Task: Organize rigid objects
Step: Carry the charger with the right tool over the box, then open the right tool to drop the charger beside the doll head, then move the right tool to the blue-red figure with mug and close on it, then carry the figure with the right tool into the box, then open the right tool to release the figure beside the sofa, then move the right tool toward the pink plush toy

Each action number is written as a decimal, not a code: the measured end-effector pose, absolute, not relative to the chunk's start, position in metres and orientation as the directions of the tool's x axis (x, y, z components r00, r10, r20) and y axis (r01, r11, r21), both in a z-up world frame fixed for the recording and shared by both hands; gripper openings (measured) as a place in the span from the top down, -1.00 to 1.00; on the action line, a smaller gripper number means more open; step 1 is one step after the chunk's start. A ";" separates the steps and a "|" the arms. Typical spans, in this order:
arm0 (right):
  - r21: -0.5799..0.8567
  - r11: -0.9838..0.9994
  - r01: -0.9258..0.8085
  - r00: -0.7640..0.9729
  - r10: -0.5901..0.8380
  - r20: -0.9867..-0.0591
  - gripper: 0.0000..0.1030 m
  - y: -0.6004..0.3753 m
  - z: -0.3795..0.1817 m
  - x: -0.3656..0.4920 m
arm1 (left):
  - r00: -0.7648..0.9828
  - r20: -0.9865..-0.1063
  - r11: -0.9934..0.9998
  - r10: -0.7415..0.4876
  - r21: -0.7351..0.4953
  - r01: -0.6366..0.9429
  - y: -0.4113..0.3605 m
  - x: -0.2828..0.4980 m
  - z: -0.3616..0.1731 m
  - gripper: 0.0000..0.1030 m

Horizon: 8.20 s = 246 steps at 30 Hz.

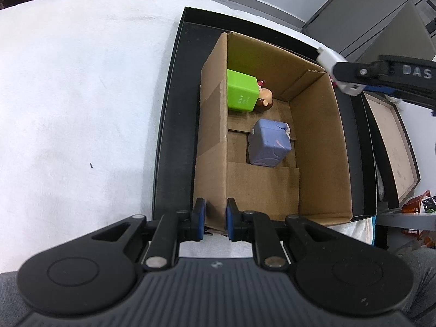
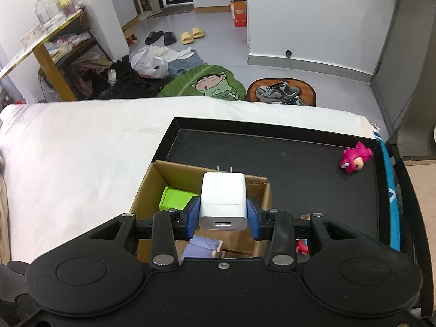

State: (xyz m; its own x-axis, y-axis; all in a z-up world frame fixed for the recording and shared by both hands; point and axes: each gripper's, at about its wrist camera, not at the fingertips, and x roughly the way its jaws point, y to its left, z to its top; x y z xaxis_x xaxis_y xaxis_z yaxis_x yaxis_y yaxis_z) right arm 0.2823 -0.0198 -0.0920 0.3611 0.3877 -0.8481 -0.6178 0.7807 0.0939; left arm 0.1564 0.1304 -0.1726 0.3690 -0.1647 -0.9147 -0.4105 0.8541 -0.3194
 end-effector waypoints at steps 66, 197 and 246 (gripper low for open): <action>0.231 0.878 -0.418 0.311 0.378 -0.872 0.12 -0.129 -0.165 0.342 | 0.342 -0.933 0.876 -0.107 -0.251 -0.411 0.118 0.163 -0.171 0.70; 0.223 0.732 -0.644 0.182 0.429 -0.885 0.23 0.017 -0.148 0.244 | 0.375 -0.912 0.846 -0.164 -0.326 -0.423 0.131 0.155 -0.174 0.72; 0.101 0.865 -0.492 0.457 0.355 -0.815 -0.61 -0.097 -0.102 0.337 | 0.369 -0.917 0.849 -0.149 -0.310 -0.428 0.128 0.154 -0.174 0.72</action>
